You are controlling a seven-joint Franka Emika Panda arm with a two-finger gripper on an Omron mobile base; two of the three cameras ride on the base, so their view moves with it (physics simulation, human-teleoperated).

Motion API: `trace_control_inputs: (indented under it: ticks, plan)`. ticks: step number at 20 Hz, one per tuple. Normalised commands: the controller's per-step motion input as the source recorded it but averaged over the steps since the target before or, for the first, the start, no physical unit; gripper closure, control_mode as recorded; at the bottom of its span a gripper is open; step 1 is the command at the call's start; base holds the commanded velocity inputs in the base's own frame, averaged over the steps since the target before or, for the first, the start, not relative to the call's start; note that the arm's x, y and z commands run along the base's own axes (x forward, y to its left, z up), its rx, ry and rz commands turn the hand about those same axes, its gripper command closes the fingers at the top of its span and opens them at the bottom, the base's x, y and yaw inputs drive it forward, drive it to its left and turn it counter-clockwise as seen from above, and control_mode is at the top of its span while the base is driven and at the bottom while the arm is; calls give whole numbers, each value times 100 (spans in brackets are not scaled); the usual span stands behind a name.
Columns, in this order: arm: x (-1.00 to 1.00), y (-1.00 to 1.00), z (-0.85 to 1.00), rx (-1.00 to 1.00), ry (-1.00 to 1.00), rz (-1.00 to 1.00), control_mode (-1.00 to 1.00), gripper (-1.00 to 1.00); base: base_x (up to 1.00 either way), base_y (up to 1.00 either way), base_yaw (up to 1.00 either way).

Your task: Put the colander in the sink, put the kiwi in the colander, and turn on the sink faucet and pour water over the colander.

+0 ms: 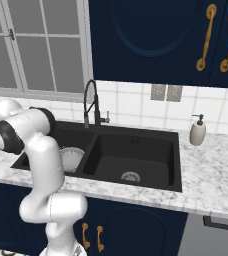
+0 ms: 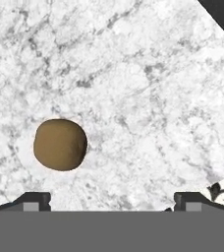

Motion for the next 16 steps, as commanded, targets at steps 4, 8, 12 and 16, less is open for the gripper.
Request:
trace_control_inputs:
  ticks: [4,8,12,16]
  plan:
    - [12,8,-3,-1,0,0,-100,-100,0,0,0]
    - [30,14,0,0,0,0,-100,-100,0,0,0]
    - [29,17,-3,-2,0,0,-100,-100,0,0,0]
    - [26,24,-19,-8,3,0,-100,-100,0,0,0]
